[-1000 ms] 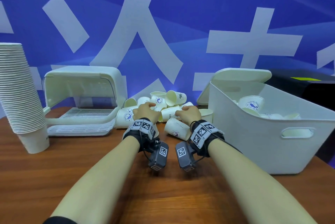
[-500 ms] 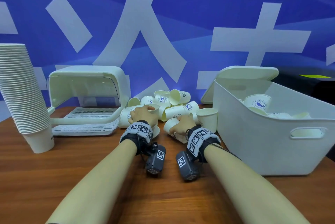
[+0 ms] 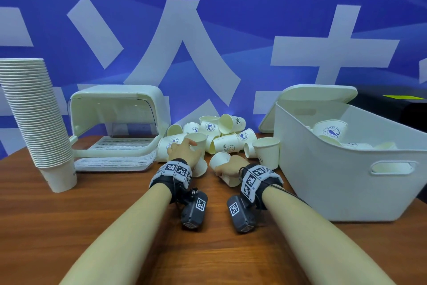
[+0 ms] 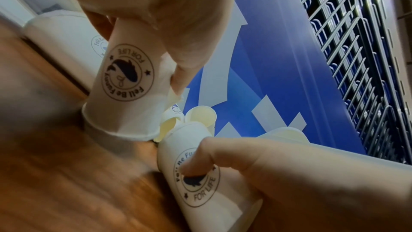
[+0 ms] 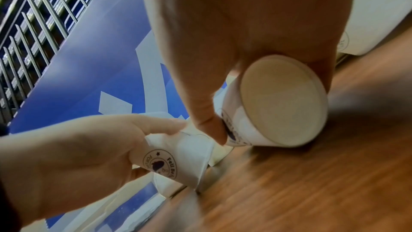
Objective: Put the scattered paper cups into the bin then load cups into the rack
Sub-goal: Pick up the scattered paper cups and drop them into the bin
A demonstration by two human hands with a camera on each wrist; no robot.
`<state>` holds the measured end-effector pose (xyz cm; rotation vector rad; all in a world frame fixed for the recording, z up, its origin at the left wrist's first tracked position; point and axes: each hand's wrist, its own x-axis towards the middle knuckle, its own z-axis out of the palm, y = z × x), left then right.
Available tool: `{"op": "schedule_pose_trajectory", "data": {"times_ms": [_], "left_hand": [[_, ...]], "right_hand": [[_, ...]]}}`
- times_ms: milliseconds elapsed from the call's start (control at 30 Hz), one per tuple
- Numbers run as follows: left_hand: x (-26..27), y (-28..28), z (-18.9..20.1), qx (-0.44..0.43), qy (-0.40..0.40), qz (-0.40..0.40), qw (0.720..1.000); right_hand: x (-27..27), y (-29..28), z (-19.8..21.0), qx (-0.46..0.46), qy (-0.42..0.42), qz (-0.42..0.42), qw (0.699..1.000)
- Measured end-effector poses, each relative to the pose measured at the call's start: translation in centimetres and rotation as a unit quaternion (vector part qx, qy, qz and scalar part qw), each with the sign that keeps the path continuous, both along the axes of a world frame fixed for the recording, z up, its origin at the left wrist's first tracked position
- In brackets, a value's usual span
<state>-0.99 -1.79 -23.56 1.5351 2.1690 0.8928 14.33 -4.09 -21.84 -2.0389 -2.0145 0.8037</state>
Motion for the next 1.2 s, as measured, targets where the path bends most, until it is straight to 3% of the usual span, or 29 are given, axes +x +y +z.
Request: {"op": "schedule_pose_trajectory", "data": {"times_ms": [133,267,633,767,967,1200], "left_hand": [[-0.7,-0.6,0.4,-0.063,0.029,-0.031,0.997],[-1.6,-0.9,0.8,-0.061,0.018,-0.034,0.997],[0.1,-1.2,0.4,-0.028,-0.193,-0.043,0.980],[1.0,-1.1,1.1,-0.038,-0.258,-0.118,0.958],[2.2,-1.6,2.7,0.022,-0.330,-0.188,0.925],[3.1,-2.3,5.4,0.126,-0.284,-0.237,0.921]], "right_hand": [[0.2,-0.9,0.5,0.002,0.010,0.014,1.000],[0.0,-1.2,0.6,-0.001,0.019,-0.001,1.000],[0.9,-1.4,1.1,0.058,0.159,-0.082,0.982],[1.3,-1.4,1.8,0.087,0.227,-0.091,0.966],[1.9,-3.7,4.2,0.117,0.311,-0.070,0.941],[2.6,0.3,4.3,0.181,0.318,-0.061,0.928]]}}
